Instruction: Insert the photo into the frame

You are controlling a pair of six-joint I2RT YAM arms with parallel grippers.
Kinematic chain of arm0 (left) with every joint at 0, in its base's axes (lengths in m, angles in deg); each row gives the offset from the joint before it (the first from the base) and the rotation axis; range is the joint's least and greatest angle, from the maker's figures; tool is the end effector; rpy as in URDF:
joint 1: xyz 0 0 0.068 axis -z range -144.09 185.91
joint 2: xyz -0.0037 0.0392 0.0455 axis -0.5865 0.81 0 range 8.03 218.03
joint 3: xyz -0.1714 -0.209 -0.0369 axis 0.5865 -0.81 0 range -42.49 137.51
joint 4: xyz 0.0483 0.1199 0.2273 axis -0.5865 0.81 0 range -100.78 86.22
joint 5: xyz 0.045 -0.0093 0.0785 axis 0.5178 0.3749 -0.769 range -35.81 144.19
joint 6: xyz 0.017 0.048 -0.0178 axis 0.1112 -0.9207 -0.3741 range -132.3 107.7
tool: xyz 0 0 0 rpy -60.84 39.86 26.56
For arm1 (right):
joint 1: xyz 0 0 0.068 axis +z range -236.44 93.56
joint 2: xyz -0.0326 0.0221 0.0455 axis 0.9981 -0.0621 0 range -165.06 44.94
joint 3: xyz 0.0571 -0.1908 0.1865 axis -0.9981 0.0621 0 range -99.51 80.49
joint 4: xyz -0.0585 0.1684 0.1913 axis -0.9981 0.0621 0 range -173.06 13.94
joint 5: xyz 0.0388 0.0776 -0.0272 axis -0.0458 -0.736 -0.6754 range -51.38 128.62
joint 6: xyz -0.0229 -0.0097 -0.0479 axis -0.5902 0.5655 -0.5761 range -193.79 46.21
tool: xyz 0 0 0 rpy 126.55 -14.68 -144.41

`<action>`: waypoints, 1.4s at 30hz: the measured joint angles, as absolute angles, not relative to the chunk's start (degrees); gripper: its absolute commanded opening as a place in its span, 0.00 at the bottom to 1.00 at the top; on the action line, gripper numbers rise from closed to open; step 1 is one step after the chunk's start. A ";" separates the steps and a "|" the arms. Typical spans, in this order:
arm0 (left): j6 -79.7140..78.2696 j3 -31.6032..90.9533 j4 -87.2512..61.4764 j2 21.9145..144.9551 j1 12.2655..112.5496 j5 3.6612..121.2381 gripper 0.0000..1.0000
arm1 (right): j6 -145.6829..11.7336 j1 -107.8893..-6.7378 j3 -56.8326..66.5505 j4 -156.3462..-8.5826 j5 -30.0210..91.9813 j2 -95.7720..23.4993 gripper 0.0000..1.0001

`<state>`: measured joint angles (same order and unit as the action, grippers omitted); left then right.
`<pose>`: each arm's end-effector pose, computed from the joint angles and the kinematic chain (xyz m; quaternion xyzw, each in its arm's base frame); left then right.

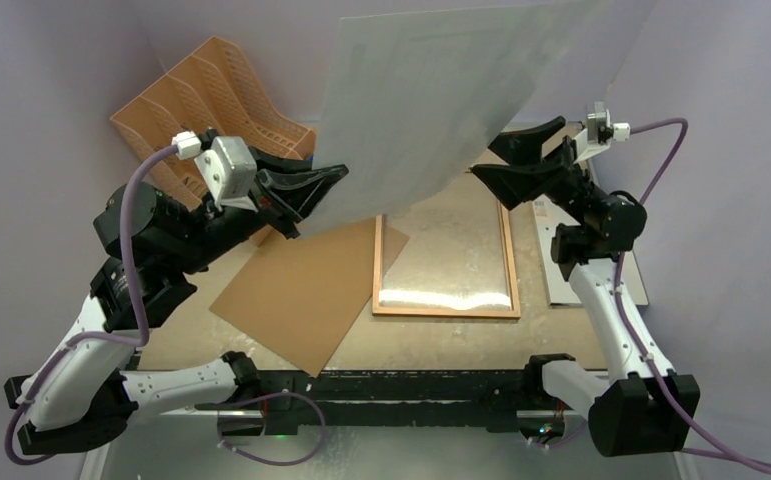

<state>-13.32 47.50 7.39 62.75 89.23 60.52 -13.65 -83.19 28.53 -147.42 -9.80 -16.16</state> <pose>0.0790 -0.1126 0.5517 0.3104 0.5075 -0.3834 0.7065 0.1978 0.0379 0.4452 -0.2143 0.4261 0.5616 0.6761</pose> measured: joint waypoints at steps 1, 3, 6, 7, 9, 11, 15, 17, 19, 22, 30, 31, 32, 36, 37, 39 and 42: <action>-12.88 47.37 6.84 62.68 89.23 59.79 0.00 | -12.49 -83.19 28.53 -149.12 -10.68 -16.13 0.77; -11.94 46.89 6.01 62.57 89.23 58.16 0.00 | -9.78 -83.19 28.55 -153.01 -12.45 -16.11 0.68; -11.11 46.37 5.40 62.51 89.23 55.62 0.00 | -6.17 -83.19 28.55 -158.37 -14.57 -16.11 0.52; -10.80 46.34 5.18 62.51 89.23 54.77 0.00 | -4.82 -83.19 28.55 -160.38 -15.31 -16.11 0.49; -10.26 46.32 4.99 62.59 89.23 53.15 0.00 | -2.98 -83.19 28.55 -163.09 -16.43 -16.16 0.45; -9.91 46.32 4.92 62.79 89.23 51.58 0.00 | -1.61 -83.19 28.55 -165.03 -16.99 -16.22 0.44; -9.89 46.23 4.96 63.43 89.23 49.30 0.00 | 0.21 -83.19 28.55 -167.31 -17.54 -16.97 0.42; -9.89 46.10 5.05 63.40 89.23 48.93 0.00 | 0.86 -83.19 28.55 -167.96 -17.54 -17.66 0.38; -9.91 46.08 5.12 63.38 89.23 48.89 0.00 | 1.48 -83.19 28.55 -168.53 -17.50 -18.43 0.29; -9.91 46.08 5.14 63.34 89.23 48.80 0.00 | 2.31 -83.19 28.55 -169.10 -17.47 -19.39 0.08; -9.91 43.46 5.07 62.55 89.23 47.07 0.36 | -0.12 -83.19 28.55 -161.25 -17.41 -19.87 0.00; -9.86 42.63 5.10 62.27 89.23 46.64 0.49 | -1.41 -83.19 28.48 -158.41 -17.41 -19.81 0.00; -9.69 41.49 5.29 61.83 89.23 45.87 0.61 | -3.01 -83.19 28.24 -155.13 -17.39 -19.76 0.00; -8.29 37.91 7.11 60.45 89.23 41.54 0.82 | -10.90 -83.19 24.33 -136.20 -16.12 -20.29 0.00; -7.74 36.81 7.63 60.08 89.23 40.01 0.83 | -12.49 -83.19 23.06 -131.92 -15.90 -20.86 0.00; -6.30 34.85 8.79 59.49 89.23 36.78 0.85 | -14.61 -83.19 21.42 -124.90 -15.90 -22.58 0.00; -3.33 31.98 11.26 59.23 89.23 30.64 0.88 | -16.62 -83.17 20.99 -115.09 -16.40 -27.04 0.00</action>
